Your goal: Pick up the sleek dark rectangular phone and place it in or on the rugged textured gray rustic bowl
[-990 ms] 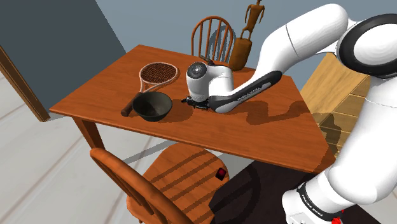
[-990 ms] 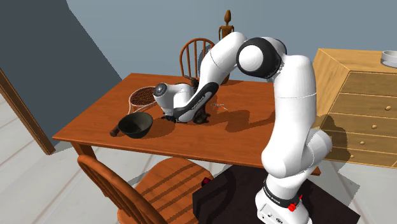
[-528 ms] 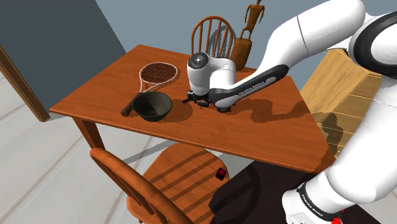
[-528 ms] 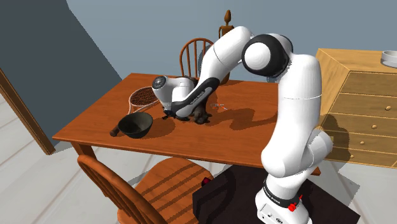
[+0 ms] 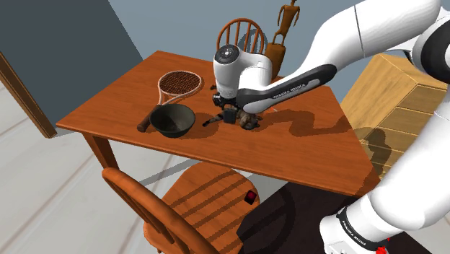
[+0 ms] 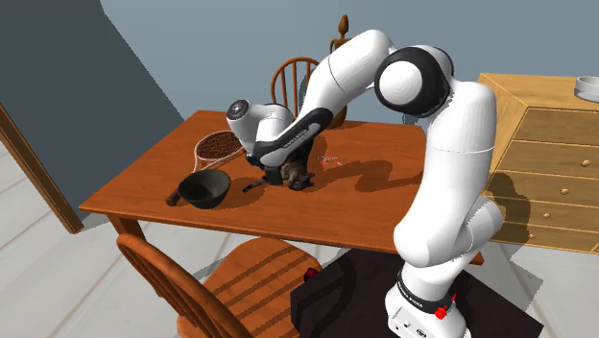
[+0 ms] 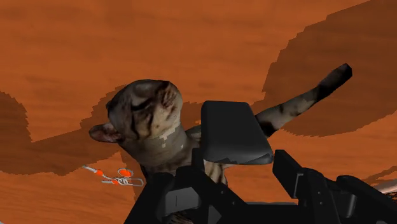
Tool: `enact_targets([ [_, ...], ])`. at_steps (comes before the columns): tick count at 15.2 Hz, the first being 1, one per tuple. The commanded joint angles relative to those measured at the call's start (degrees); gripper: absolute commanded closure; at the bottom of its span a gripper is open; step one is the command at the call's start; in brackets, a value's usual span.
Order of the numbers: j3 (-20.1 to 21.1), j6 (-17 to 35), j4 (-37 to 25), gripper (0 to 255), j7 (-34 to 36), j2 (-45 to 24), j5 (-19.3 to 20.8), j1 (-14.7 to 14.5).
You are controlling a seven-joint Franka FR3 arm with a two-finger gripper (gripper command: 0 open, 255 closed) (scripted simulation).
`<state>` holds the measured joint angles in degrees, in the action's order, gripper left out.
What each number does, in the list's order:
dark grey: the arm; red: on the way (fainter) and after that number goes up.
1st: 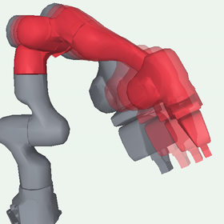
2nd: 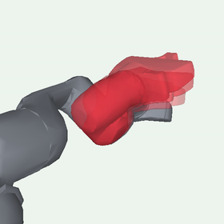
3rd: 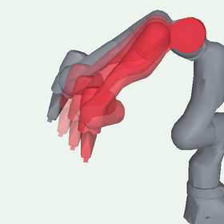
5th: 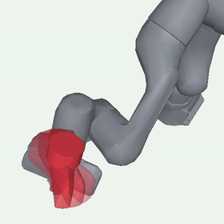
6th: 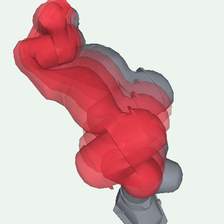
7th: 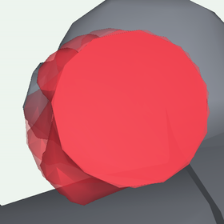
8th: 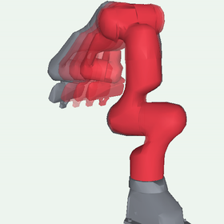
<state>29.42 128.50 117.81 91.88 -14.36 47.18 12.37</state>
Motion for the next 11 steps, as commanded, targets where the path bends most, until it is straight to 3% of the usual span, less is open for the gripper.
enact_targets([
  [1, 0.32, -0.78, -0.34, 255, -1.25, 1.03, -1.21, 0.24],
  [9, 1.33, -3.91, -1.94, 255, -5.75, 4.63, -5.53, 0.92],
  [11, 2.18, -6.72, -5.41, 255, -3.75, 1.95, -4.7, -1.22],
])
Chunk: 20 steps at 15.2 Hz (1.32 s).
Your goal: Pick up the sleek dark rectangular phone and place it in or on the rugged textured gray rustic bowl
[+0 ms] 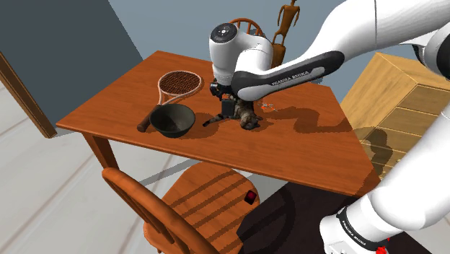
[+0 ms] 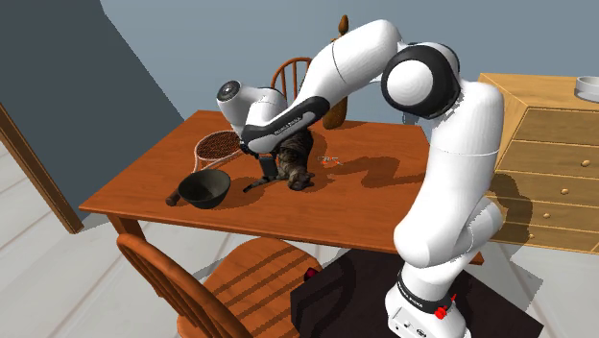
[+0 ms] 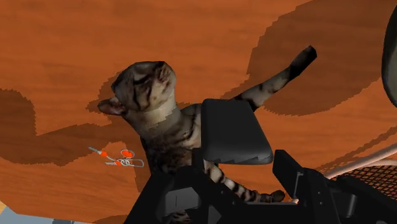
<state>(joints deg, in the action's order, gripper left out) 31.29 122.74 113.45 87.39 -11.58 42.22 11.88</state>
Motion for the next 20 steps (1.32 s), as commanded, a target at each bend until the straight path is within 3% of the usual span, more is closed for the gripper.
enact_targets([
  [1, 0.68, -2.38, -2.9, 255, 1.66, -2.25, 0.69, -1.86],
  [10, 1.88, -15.76, -23.32, 255, 7.55, -16.87, 4.78, -14.25],
  [15, 1.03, -23.66, -39.11, 255, 8.13, -26.76, 7.05, -23.03],
  [19, -0.57, -30.6, -56.35, 255, 6.21, -36.51, 8.89, -31.48],
  [20, -0.62, -30.04, -55.73, 255, 6.58, -36.59, 8.93, -31.33],
])
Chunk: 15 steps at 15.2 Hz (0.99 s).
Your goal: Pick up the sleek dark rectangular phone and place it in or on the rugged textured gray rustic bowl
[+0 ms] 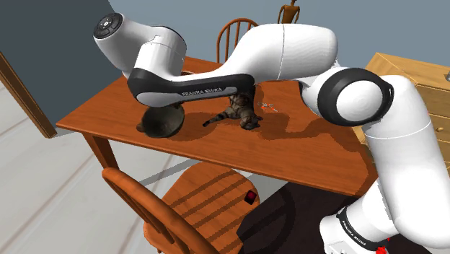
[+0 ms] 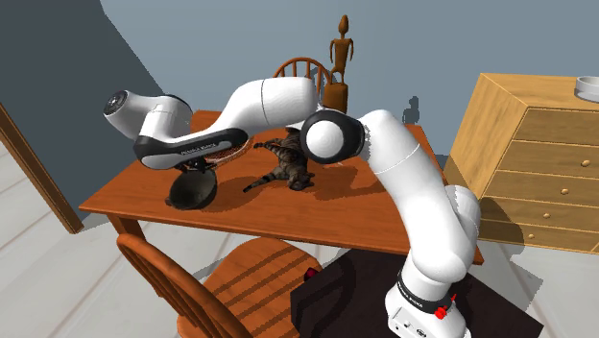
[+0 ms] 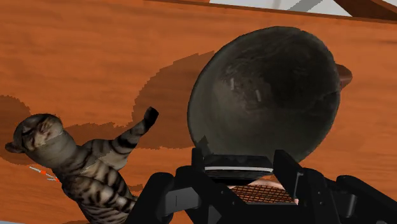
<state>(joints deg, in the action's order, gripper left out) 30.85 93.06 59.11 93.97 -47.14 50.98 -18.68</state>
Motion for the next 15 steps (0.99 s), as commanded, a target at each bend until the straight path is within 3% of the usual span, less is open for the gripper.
enact_targets([
  [1, -0.2, 0.18, -0.78, 255, 0.37, -1.13, 0.25, -0.62],
  [15, -1.04, 6.44, 4.62, 255, 4.65, -3.69, 1.74, 0.46],
])
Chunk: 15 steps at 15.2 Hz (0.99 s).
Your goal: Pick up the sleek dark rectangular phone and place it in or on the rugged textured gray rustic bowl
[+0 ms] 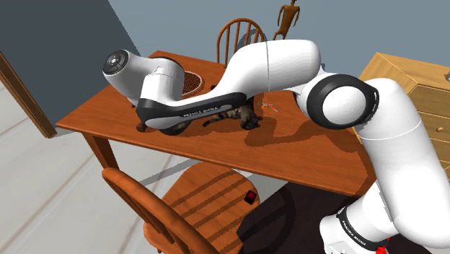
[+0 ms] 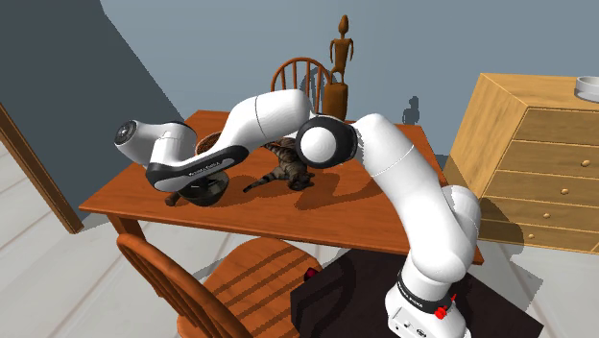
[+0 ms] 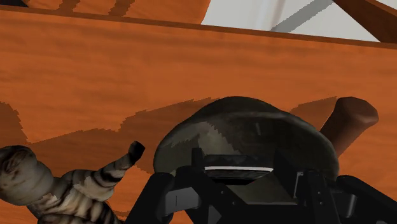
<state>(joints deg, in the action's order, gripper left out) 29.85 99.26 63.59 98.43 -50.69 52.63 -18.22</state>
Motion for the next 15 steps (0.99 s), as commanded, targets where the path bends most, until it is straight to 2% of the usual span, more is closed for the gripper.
enact_targets([
  [1, -0.05, 0.24, 0.14, 255, 0.18, -0.14, 0.08, 0.0],
  [7, -0.04, 0.24, 0.13, 255, 0.18, -0.14, 0.08, 0.0],
  [8, -0.04, 0.25, 0.15, 0, 0.19, -0.14, 0.08, 0.01],
  [13, -0.04, 0.25, 0.14, 0, 0.18, -0.14, 0.08, 0.01],
  [15, 0.42, -2.47, -1.9, 0, -0.48, 0.61, -0.54, -1.32],
])
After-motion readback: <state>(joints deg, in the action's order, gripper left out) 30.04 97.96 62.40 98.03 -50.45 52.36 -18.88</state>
